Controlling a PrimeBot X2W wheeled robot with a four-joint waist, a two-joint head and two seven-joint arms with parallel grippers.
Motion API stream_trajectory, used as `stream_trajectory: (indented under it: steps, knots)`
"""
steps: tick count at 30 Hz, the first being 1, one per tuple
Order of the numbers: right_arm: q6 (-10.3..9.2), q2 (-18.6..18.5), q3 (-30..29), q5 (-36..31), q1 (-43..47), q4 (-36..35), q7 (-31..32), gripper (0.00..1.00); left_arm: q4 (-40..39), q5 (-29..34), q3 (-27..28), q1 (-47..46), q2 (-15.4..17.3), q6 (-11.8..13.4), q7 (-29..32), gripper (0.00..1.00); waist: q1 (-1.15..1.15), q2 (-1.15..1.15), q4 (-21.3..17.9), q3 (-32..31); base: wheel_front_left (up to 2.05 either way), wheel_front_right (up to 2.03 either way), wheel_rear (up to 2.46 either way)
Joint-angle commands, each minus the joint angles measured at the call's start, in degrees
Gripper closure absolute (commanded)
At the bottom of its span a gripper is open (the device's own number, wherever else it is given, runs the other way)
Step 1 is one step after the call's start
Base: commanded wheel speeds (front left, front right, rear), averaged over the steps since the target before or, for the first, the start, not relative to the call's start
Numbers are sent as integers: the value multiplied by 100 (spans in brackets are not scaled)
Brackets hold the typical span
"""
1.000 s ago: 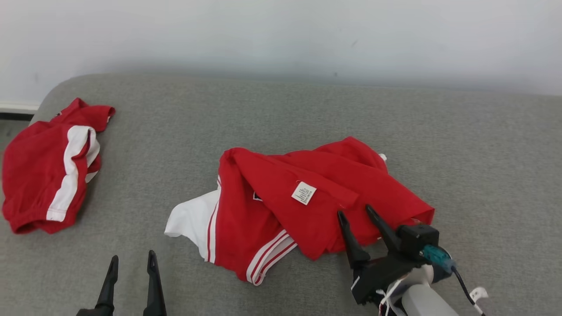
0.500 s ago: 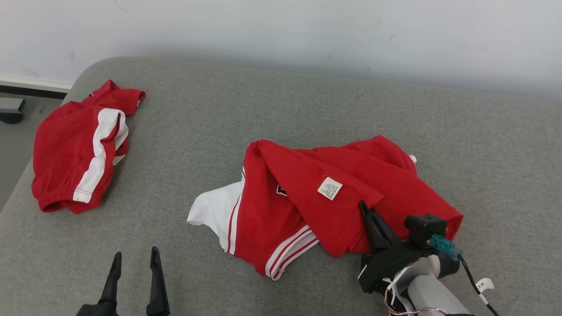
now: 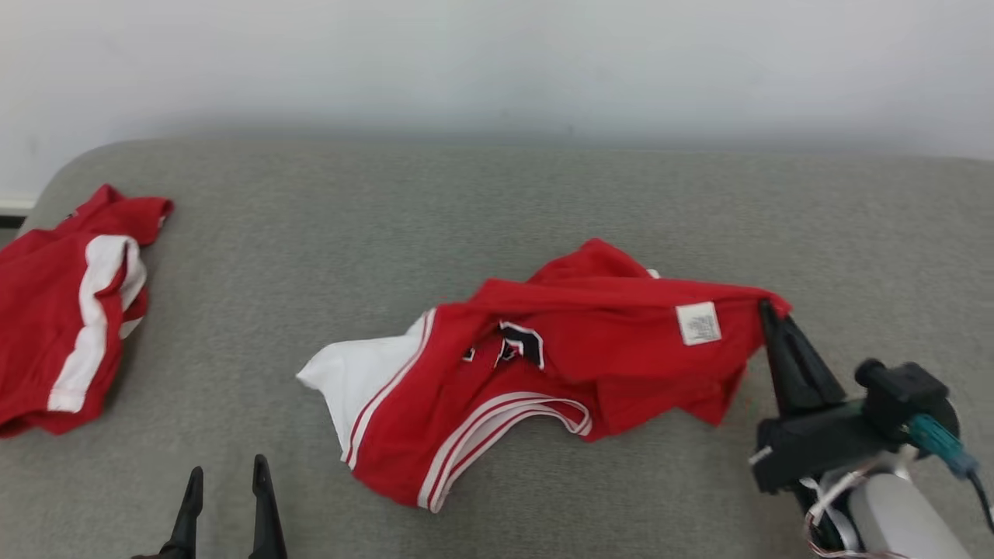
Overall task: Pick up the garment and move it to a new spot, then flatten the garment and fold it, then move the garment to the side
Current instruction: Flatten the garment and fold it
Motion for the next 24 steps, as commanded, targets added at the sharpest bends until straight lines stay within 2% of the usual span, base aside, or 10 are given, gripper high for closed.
stream_trajectory:
  steps: [1,4,11,17,22,24]
  knots:
    - [-13,-174,-11,34,268,-297,-3,100,13,-42,-35,-26,2,34,-16,0,0,0,-436,-56,0,0,0]
    - [-13,-470,-111,70,619,-761,-5,100,67,-50,-119,-99,2,34,-15,0,0,0,-639,-44,0,0,0]
    - [-13,-770,-102,156,1507,-1497,-4,100,112,-2,-81,-222,2,15,-16,0,0,0,-917,29,0,0,0]
    - [-13,-872,-372,164,2063,-1277,-5,100,132,33,-20,-289,3,-46,-16,0,0,0,-914,72,0,0,0]
    - [-13,-681,-431,318,2185,-928,-4,100,160,17,-19,-259,2,-47,-16,0,0,0,-897,86,0,0,0]
    - [-13,-667,-315,400,2078,-871,-5,0,184,-19,-17,-241,2,-39,-16,0,0,0,-882,67,0,0,0]
